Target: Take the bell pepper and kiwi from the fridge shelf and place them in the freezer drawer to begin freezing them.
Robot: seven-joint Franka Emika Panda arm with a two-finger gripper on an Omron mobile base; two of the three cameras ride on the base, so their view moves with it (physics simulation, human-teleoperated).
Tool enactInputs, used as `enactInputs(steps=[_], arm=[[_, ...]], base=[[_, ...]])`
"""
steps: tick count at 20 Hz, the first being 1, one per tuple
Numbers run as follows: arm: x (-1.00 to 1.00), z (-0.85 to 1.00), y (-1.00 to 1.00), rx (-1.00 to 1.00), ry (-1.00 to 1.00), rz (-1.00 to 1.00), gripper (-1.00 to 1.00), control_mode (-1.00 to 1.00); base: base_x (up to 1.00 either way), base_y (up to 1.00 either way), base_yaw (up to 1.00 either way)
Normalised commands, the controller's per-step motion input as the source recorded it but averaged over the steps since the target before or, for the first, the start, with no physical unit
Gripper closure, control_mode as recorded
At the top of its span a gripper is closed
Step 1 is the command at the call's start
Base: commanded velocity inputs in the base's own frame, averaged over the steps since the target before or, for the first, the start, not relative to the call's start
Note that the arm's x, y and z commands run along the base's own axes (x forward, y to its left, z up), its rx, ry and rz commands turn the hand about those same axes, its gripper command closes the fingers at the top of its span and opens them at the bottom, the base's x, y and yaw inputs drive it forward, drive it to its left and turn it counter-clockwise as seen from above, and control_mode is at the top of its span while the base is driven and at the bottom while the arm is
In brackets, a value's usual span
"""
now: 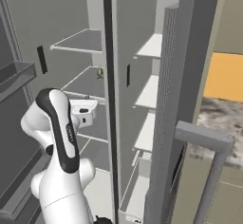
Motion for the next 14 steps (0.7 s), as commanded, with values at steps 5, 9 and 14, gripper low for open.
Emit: enactInputs(steps=[5,9,14], arm=[[0.00,0.00,0.00,0.00,0.00,0.00,-1.00,1.00],[0.00,0.00,0.00,0.00,0.00,0.00,-1.00,1.00],[0.00,0.00,0.00,0.00,0.00,0.00,-1.00,-1.00]], base=[[0.39,0.04,0.16],[0.46,0.00,0.05],[0.17,0.00,0.02]])
